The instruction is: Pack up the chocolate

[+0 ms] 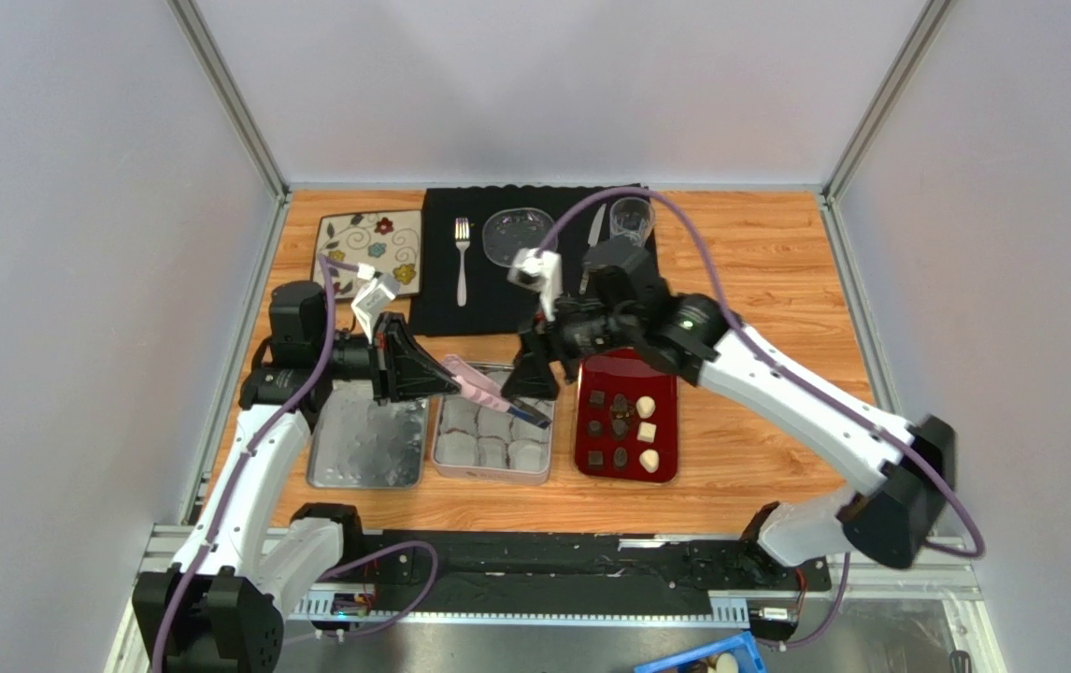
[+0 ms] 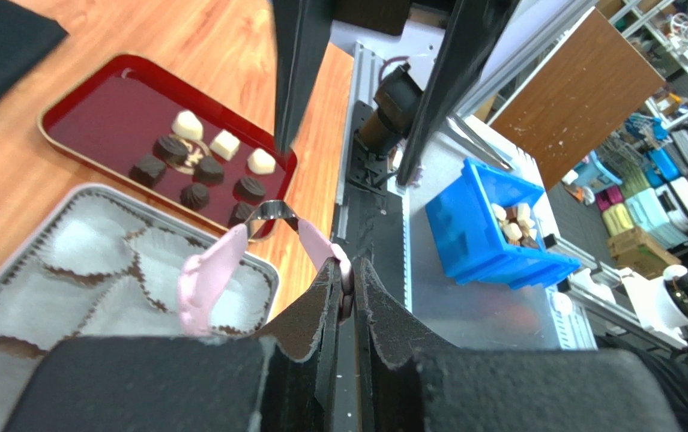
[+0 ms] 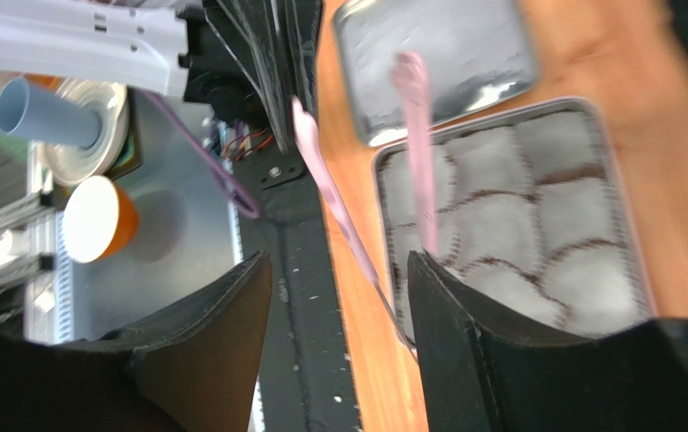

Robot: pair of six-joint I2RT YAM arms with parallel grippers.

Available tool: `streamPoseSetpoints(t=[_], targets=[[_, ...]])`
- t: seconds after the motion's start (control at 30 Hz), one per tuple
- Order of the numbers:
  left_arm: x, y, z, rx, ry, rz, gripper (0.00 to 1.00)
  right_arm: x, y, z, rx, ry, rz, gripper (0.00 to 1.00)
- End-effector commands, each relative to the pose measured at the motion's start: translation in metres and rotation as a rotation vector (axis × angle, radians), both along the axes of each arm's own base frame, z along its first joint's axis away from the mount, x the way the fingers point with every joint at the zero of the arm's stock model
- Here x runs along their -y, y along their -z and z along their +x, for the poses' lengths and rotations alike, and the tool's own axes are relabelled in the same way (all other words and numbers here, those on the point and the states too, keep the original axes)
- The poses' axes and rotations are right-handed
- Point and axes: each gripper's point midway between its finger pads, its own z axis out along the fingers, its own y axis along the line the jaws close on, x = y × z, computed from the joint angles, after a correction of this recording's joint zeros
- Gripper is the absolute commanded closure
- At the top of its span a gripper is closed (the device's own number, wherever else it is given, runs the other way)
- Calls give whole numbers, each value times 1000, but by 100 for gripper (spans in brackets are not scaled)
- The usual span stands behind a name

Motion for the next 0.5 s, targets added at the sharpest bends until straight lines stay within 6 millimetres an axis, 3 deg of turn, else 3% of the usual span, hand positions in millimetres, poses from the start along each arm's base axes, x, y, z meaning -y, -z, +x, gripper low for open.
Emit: streamPoseSetpoints(t=[0.0, 0.03, 0.07, 0.1, 0.17, 0.2, 0.23, 0.27, 0.3, 0.33, 0.47], targets=[[2, -50, 11, 148, 17, -33, 100, 38, -55, 38, 173, 263, 193, 37], [2, -51, 17, 153, -13, -40, 100, 51, -71, 34, 189, 309, 253, 31], [2, -59, 22, 169, -45, -55, 100, 56, -54, 38, 187, 349, 276, 29], [3, -84, 30, 208, -112, -110, 100, 64, -53, 44, 202, 403, 304, 27], [2, -97, 38, 196, -189, -184, 100, 74, -75, 38, 259, 443, 462, 22], [0, -116, 45, 190, -252, -271, 100, 80, -44, 41, 240, 491, 447, 21], [-1, -118, 48, 161, -280, -309, 100, 88, -70, 36, 294, 508, 567, 18], [-4, -127, 52, 118, -314, -369, 100, 93, -71, 36, 273, 543, 612, 18], [-5, -128, 54, 95, -328, -375, 100, 98, -49, 40, 248, 596, 608, 14], [-5, -128, 56, 79, -340, -383, 100, 102, -61, 38, 275, 600, 678, 14], [-9, -133, 59, -6, -392, -417, 100, 99, -49, 42, 239, 616, 694, 13]])
